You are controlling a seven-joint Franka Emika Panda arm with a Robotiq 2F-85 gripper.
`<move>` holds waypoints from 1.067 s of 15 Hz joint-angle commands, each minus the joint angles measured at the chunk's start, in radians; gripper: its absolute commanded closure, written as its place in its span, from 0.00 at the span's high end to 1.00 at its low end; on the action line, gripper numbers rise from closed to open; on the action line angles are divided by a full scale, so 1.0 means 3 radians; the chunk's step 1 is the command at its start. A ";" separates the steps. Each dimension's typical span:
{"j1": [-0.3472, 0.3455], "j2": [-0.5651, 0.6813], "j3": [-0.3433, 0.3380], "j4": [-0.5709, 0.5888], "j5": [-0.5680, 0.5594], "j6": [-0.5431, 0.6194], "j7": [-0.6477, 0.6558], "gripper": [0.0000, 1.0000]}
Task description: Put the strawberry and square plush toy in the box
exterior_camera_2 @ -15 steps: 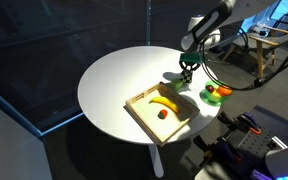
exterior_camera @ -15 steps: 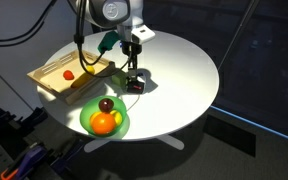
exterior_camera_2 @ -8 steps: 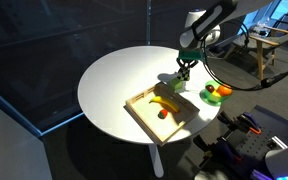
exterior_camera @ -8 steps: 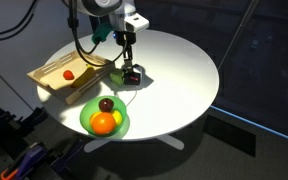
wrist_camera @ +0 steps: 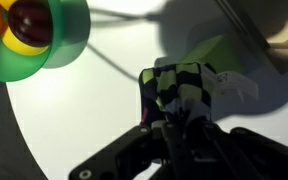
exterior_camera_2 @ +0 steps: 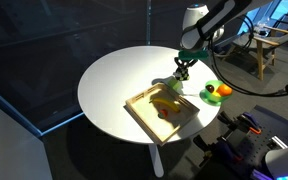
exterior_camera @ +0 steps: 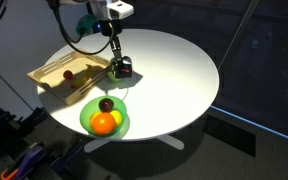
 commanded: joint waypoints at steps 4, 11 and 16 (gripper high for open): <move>0.0008 -0.0492 0.0080 -0.0458 -0.0224 0.0206 -0.0133 0.06; -0.0033 -0.0942 0.0283 -0.0791 -0.0188 0.0332 -0.0628 0.06; -0.0077 -0.1246 0.0471 -0.0951 -0.0079 0.0098 -0.1032 0.06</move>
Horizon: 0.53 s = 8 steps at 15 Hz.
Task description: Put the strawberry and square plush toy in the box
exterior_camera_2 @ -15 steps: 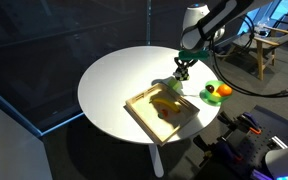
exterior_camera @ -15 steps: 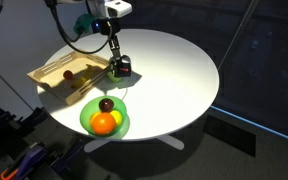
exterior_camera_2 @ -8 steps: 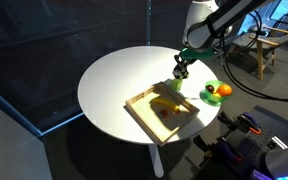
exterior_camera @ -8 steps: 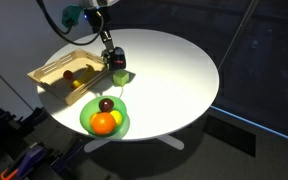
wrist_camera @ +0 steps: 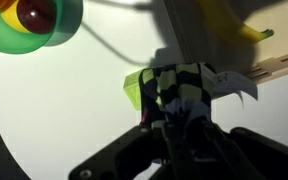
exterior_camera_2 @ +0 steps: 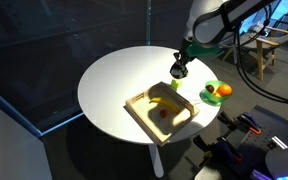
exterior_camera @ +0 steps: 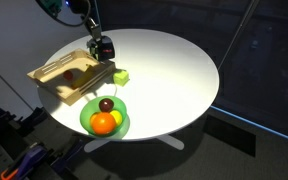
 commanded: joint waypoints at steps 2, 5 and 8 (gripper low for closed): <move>-0.0101 -0.0359 0.0203 -0.0211 0.0105 -0.0264 -0.0415 0.06; -0.0101 -0.0487 0.0296 -0.0276 0.0128 -0.0421 -0.0545 0.06; -0.0086 -0.0541 0.0385 -0.0328 0.0138 -0.0501 -0.0603 0.06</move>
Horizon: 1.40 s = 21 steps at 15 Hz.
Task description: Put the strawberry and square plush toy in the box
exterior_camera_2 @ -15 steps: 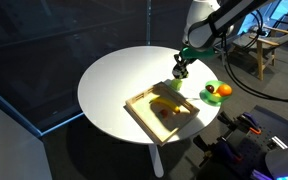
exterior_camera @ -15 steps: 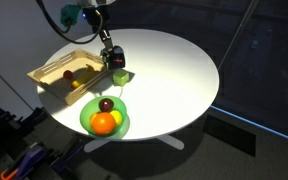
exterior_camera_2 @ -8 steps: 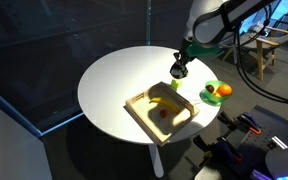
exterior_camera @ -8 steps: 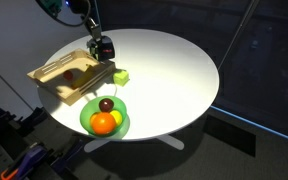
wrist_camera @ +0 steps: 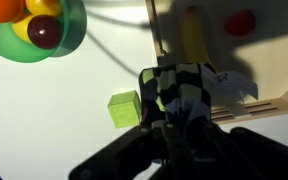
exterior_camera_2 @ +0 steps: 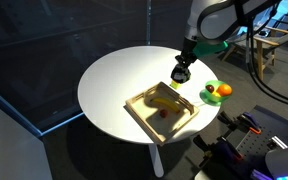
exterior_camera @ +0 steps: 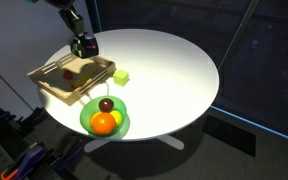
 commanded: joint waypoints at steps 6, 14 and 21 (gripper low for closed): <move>0.0001 -0.0023 0.0293 -0.0186 -0.0064 0.0054 0.0166 0.06; 0.0166 0.0264 0.0413 -0.0197 -0.0207 0.0514 0.0795 0.06; 0.0310 0.0529 0.0288 -0.0170 -0.0502 0.0713 0.1194 0.05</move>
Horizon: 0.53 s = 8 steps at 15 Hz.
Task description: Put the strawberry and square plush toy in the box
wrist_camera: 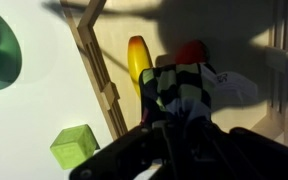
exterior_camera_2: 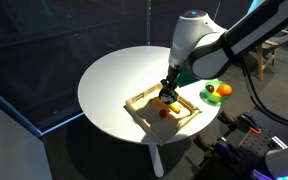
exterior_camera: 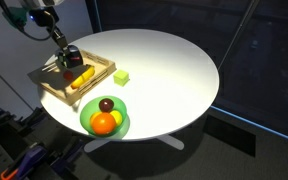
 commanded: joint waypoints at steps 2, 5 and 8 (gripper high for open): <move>0.0079 0.0166 -0.0152 0.0040 -0.0267 0.0149 0.0278 0.05; 0.0104 0.0263 -0.0215 0.0049 -0.0271 0.0203 0.0276 0.06; 0.0135 0.0334 -0.0254 0.0049 -0.0222 0.0242 0.0241 0.06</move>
